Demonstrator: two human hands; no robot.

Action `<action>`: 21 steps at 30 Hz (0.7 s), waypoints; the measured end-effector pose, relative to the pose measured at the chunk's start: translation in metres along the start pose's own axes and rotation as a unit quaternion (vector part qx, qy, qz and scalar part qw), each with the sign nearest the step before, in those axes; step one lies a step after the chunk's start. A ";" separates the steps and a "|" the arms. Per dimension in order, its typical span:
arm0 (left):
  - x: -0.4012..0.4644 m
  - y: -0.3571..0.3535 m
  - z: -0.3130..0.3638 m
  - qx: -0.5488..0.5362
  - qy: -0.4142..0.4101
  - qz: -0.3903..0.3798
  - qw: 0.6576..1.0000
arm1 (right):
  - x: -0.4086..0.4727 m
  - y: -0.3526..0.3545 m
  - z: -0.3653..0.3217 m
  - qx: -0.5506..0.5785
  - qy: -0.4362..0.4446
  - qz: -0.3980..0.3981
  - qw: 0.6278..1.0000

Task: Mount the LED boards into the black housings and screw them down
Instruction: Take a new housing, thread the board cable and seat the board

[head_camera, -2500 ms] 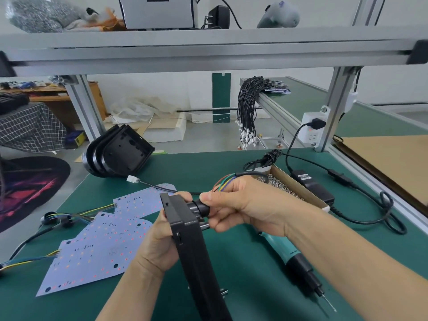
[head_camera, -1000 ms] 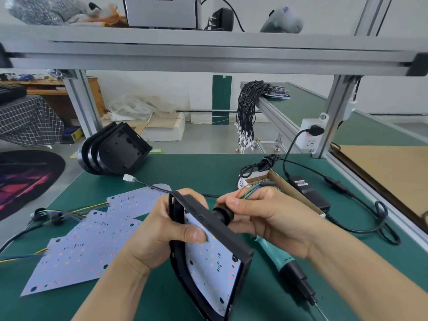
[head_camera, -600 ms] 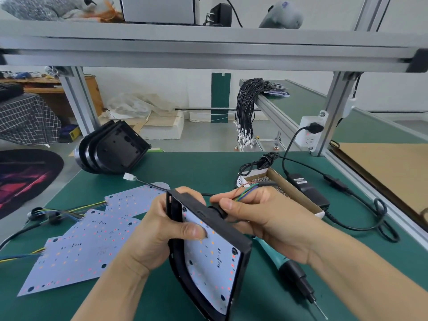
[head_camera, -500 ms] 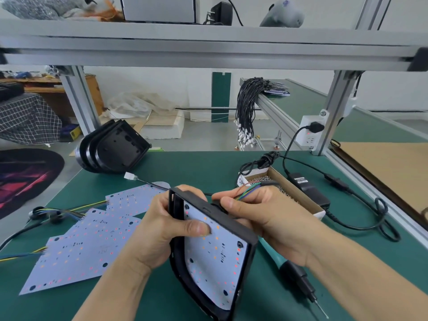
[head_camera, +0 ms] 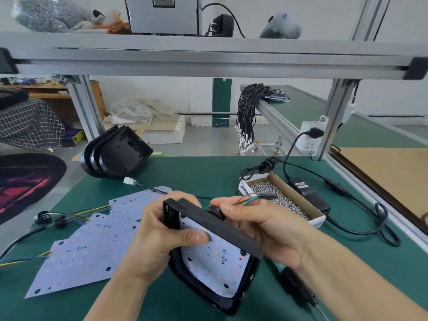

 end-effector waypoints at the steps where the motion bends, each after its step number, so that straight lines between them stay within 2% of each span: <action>1: -0.001 0.001 0.000 -0.001 0.002 0.005 1.000 | 0.002 0.001 0.000 0.004 -0.002 -0.005 1.000; 8: -0.005 0.006 -0.003 0.001 -0.005 0.068 0.998 | 0.009 -0.002 0.019 0.043 -0.004 -0.017 0.999; 10: -0.005 0.007 0.000 0.012 -0.002 0.048 0.999 | 0.010 -0.004 0.017 0.034 -0.010 -0.020 0.999; 13: -0.002 0.007 0.004 0.008 0.045 0.036 0.998 | 0.014 -0.001 0.005 -0.020 -0.012 -0.020 1.000; 17: 0.002 0.001 0.010 0.015 0.083 -0.035 0.996 | 0.018 0.005 -0.004 -0.028 -0.024 -0.030 0.999; 21: 0.005 -0.001 0.010 0.002 0.083 -0.024 0.996 | 0.011 0.004 -0.007 -0.084 -0.028 -0.051 0.995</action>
Point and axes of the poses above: each hand's wrist, its own x-axis towards the middle knuckle, its own y-axis out of the back of the hand, z = x × y, the point moved 2 cm from there along x, towards the middle knuckle, and after that the axes turned 8 degrees about -x, right-handed, at the moved point
